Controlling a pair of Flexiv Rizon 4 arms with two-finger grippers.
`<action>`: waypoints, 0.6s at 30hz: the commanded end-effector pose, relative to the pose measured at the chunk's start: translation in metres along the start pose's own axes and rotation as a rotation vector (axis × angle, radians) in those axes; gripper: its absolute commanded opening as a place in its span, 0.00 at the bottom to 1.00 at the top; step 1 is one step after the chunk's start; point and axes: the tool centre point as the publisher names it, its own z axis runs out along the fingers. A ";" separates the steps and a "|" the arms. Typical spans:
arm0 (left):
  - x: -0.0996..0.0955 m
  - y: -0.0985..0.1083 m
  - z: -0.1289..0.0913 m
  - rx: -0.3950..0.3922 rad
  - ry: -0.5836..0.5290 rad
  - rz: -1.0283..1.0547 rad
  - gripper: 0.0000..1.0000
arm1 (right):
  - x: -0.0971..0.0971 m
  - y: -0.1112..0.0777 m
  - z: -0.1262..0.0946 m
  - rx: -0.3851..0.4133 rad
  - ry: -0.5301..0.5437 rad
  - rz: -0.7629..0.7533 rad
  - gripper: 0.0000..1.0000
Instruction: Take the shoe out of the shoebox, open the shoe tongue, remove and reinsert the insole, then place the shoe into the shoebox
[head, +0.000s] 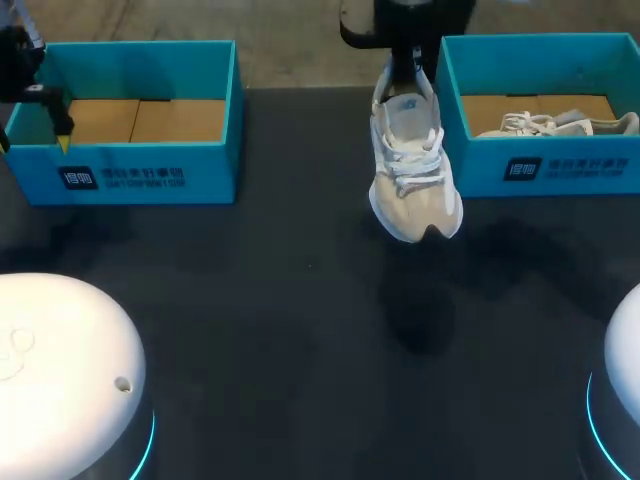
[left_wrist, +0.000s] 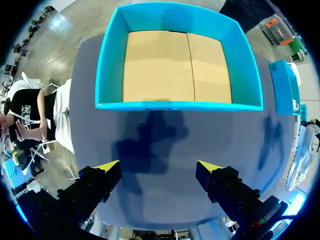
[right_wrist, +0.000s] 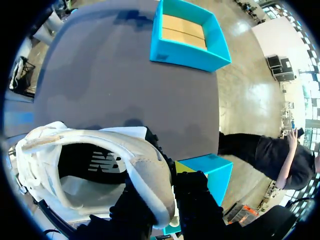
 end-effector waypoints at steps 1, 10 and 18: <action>0.000 0.001 -0.001 0.001 -0.002 0.000 1.00 | 0.000 -0.001 -0.001 -0.003 -0.001 0.000 0.00; 0.000 0.001 -0.001 0.001 -0.002 0.000 1.00 | -0.065 -0.045 0.001 -0.006 -0.085 0.009 0.00; 0.000 0.001 -0.001 0.001 -0.002 0.000 1.00 | -0.136 -0.082 0.001 -0.045 -0.099 -0.081 0.00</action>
